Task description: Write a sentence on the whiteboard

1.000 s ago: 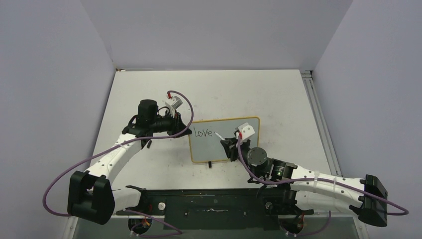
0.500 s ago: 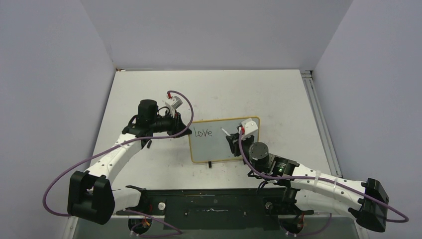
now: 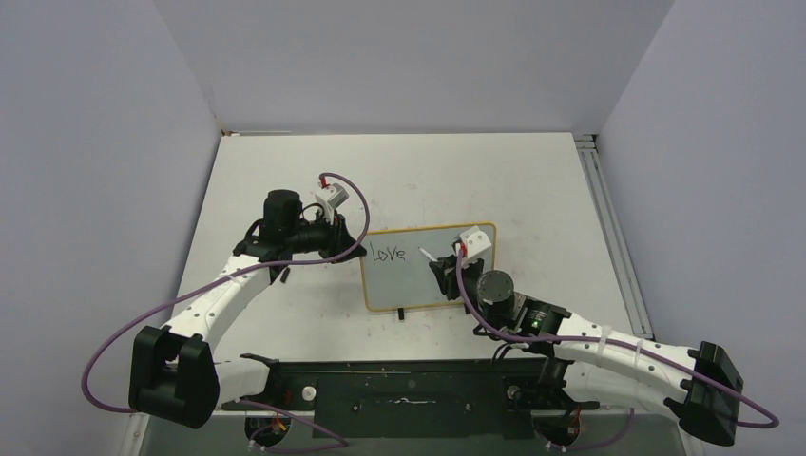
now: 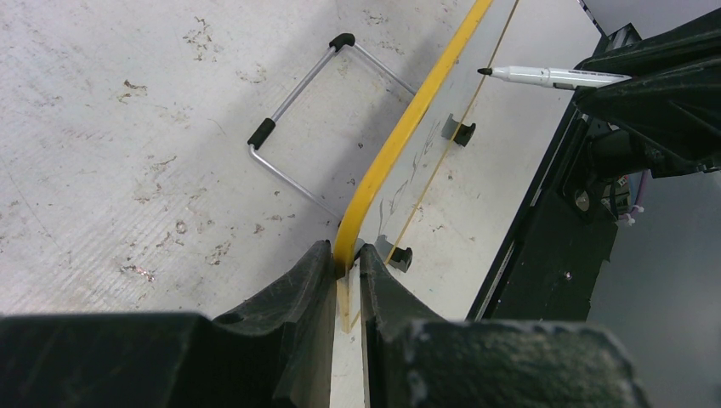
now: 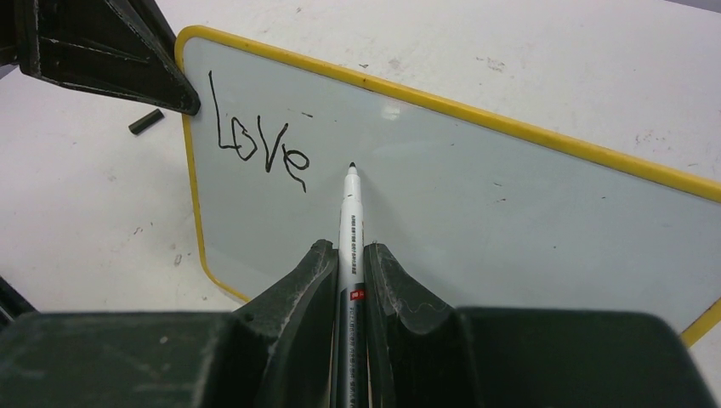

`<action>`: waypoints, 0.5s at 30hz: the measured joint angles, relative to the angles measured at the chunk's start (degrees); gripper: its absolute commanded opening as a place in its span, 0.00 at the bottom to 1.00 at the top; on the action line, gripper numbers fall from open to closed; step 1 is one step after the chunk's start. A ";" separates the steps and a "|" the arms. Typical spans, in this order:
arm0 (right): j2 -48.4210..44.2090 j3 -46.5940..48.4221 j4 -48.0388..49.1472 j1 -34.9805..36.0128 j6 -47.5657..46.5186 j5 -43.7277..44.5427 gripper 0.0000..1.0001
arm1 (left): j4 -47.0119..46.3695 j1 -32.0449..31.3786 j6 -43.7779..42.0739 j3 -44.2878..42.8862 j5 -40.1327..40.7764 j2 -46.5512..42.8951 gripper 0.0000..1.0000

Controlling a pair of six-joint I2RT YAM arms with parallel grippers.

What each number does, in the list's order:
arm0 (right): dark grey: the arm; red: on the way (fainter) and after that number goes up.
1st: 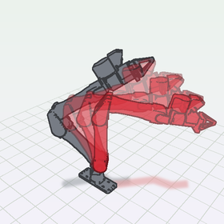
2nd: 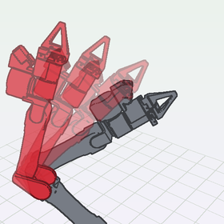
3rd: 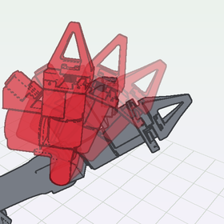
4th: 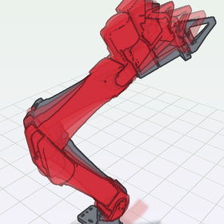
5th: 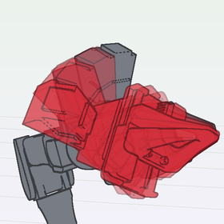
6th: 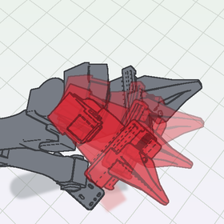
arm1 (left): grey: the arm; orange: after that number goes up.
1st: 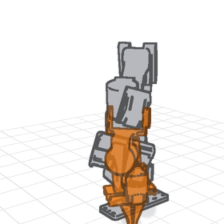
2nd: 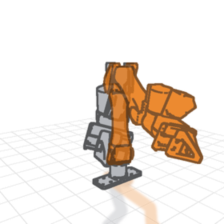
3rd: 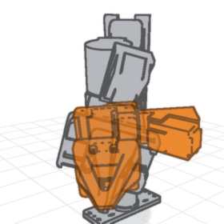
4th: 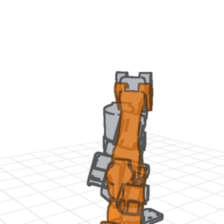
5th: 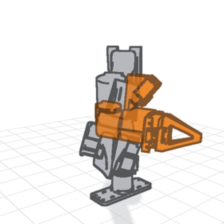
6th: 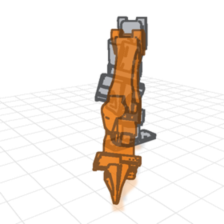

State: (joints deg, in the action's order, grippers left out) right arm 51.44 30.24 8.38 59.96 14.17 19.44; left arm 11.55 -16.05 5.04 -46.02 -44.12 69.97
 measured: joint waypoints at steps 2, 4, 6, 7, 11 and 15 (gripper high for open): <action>0.00 -0.28 0.04 0.00 0.11 -0.20 0.05 | 0.00 0.00 0.00 0.00 0.00 0.00 0.00; 0.02 -0.37 0.09 0.00 0.17 -0.22 0.05 | 0.00 -0.02 0.00 0.00 0.00 0.00 0.00; 0.46 -0.37 0.44 0.00 0.20 -0.20 0.05 | 0.00 -0.04 0.00 0.00 0.00 0.00 0.00; 0.92 -0.37 0.68 0.00 0.20 -0.20 0.05 | 0.00 -0.07 0.00 0.00 0.00 0.00 0.00; 2.58 -0.37 1.20 0.02 0.20 -0.22 0.05 | 0.00 -0.11 0.00 0.00 0.26 0.02 0.00; 2.89 -0.37 1.42 0.07 0.39 -0.24 0.05 | 0.00 -0.15 -0.02 0.00 0.42 0.02 0.00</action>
State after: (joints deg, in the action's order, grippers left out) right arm 54.33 29.87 9.80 60.03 14.57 19.20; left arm 11.55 -16.21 5.02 -46.02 -43.70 70.00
